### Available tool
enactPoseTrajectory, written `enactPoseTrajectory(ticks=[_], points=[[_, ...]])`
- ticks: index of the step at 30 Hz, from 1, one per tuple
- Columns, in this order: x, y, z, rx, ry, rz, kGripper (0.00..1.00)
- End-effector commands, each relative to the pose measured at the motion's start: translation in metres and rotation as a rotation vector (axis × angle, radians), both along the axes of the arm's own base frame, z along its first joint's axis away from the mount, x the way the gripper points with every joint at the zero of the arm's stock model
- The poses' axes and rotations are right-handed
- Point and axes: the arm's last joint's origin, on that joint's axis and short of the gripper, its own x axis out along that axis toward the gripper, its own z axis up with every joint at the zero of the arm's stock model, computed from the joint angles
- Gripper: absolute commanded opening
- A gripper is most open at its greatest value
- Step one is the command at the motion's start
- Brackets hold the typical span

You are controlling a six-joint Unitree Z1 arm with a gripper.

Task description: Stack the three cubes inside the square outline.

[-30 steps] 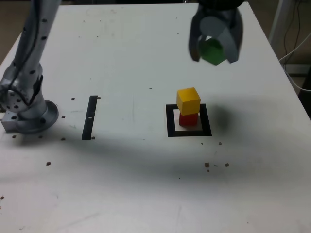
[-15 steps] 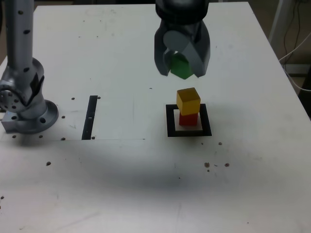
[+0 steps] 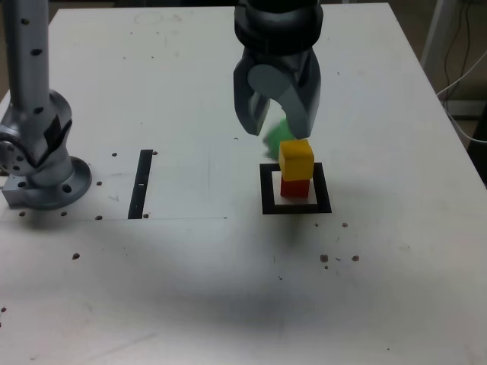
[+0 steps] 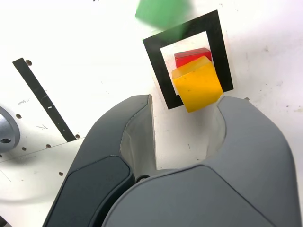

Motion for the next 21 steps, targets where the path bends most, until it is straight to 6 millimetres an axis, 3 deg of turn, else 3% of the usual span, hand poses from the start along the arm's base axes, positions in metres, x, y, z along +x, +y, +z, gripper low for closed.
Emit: enactPoseTrajectory(ticks=[1,9,11,16,18,21], points=[[0.005,-0.001,-0.004,0.006,0.004,-0.004,0.39],[0.007,-0.001,-0.004,0.024,-0.003,-0.012,0.43],[0.006,0.001,-0.002,0.032,-0.005,-0.011,0.54],[0.000,0.018,-0.004,0.056,0.030,0.013,0.94],[-0.002,0.030,-0.007,0.058,0.048,0.026,0.99],[-0.005,0.043,-0.007,0.061,0.049,0.022,0.99]])
